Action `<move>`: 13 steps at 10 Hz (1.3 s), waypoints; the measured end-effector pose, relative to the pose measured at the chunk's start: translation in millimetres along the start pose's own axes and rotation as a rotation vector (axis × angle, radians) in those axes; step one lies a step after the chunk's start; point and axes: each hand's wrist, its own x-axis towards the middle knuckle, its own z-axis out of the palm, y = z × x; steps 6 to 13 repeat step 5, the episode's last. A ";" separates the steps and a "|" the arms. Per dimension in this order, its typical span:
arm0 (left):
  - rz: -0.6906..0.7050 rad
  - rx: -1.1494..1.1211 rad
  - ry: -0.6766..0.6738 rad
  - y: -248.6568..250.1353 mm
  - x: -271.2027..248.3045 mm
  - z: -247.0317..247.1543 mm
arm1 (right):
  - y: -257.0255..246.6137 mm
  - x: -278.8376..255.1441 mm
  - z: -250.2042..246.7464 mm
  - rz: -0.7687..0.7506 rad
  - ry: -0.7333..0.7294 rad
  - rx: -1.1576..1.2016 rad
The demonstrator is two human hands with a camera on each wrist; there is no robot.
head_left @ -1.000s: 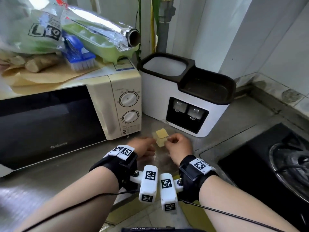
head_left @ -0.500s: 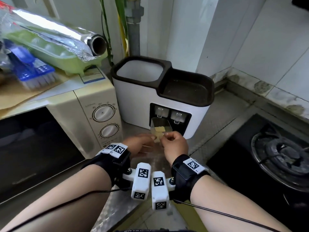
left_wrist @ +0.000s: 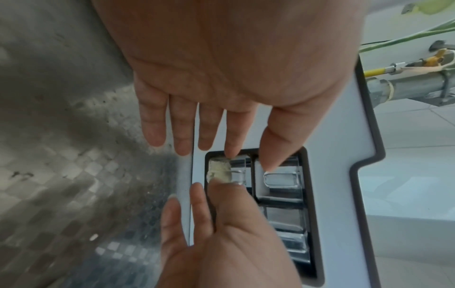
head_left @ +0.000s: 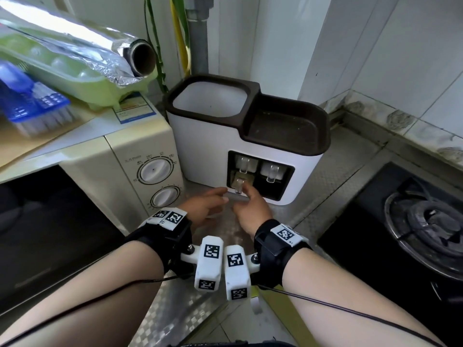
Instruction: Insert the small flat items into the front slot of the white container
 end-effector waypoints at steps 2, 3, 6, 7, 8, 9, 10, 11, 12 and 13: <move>0.006 -0.025 0.031 -7.3 -2.7 -6.9 | -3.1 3.6 -1.3 0.035 -0.040 -0.010; 0.002 -0.032 0.043 -9.5 -6.3 -8.0 | 1.0 2.0 -5.1 -0.002 -0.049 0.003; 0.062 -0.057 0.085 -7.0 -12.6 -5.3 | -6.4 -19.1 -22.0 -0.073 -0.043 0.024; 0.062 -0.057 0.085 -7.0 -12.6 -5.3 | -6.4 -19.1 -22.0 -0.073 -0.043 0.024; 0.062 -0.057 0.085 -7.0 -12.6 -5.3 | -6.4 -19.1 -22.0 -0.073 -0.043 0.024; 0.062 -0.057 0.085 -7.0 -12.6 -5.3 | -6.4 -19.1 -22.0 -0.073 -0.043 0.024; 0.062 -0.057 0.085 -7.0 -12.6 -5.3 | -6.4 -19.1 -22.0 -0.073 -0.043 0.024; 0.062 -0.057 0.085 -7.0 -12.6 -5.3 | -6.4 -19.1 -22.0 -0.073 -0.043 0.024; 0.062 -0.057 0.085 -7.0 -12.6 -5.3 | -6.4 -19.1 -22.0 -0.073 -0.043 0.024; 0.062 -0.057 0.085 -7.0 -12.6 -5.3 | -6.4 -19.1 -22.0 -0.073 -0.043 0.024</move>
